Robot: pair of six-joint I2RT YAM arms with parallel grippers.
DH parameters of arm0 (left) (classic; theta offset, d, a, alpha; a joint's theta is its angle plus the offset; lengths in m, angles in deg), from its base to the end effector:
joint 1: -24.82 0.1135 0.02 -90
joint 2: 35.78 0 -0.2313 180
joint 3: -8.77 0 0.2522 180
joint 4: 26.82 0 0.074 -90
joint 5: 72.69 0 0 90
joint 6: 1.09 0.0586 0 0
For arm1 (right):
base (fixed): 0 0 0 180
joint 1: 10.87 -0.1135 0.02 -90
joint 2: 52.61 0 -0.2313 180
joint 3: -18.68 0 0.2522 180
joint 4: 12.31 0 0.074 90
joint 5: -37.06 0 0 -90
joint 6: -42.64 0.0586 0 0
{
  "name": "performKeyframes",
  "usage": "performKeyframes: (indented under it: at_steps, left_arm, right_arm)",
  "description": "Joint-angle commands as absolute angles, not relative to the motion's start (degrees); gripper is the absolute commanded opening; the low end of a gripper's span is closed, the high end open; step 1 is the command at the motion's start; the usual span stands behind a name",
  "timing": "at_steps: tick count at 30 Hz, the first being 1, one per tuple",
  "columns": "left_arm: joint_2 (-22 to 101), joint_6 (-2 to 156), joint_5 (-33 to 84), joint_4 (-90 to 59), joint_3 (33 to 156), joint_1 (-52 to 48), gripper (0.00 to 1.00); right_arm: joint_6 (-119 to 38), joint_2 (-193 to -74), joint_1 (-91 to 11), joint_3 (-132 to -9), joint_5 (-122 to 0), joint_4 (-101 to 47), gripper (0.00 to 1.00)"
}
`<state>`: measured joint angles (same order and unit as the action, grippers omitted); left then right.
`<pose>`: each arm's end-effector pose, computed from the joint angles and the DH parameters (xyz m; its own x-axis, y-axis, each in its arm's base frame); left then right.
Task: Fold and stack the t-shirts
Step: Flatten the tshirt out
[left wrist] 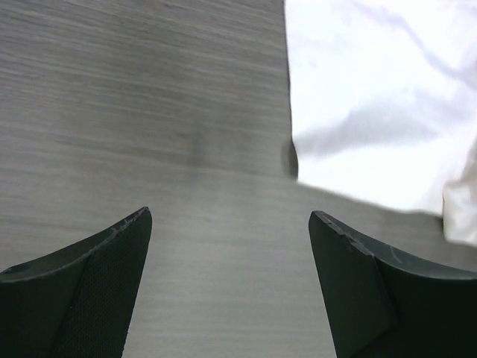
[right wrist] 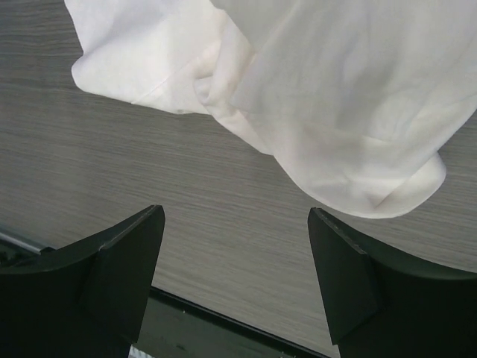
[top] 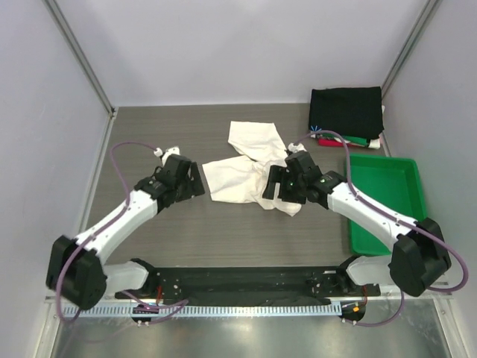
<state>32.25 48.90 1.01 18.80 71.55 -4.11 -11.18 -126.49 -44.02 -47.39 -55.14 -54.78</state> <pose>0.2415 -0.1147 0.2039 -0.7188 -0.3077 -0.6233 -0.1996 0.9503 -0.2390 0.2419 0.1607 0.1995 -0.8545 0.1465 -0.4984 -0.0775 0.9128 0.4011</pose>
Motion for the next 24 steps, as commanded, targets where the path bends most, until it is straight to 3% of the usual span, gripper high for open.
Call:
performKeyframes:
  at_steps: [1,13,24]
  left_arm:
    - [39.3,46.5,6.9,7.3,74.6,2.5,0.86]
    - [67.0,47.2,18.9,-1.9,90.0,8.2,0.83]
    - [77.0,45.6,24.5,-5.2,91.6,7.9,0.59]
  right_arm:
    - [-11.9,-126.6,-44.4,-49.7,-51.9,-49.0,0.83]
    - [-15.0,-120.5,-44.8,-43.3,-53.9,-45.2,0.86]
    - [-15.3,-123.0,-44.7,-39.6,-54.0,-40.2,0.87]
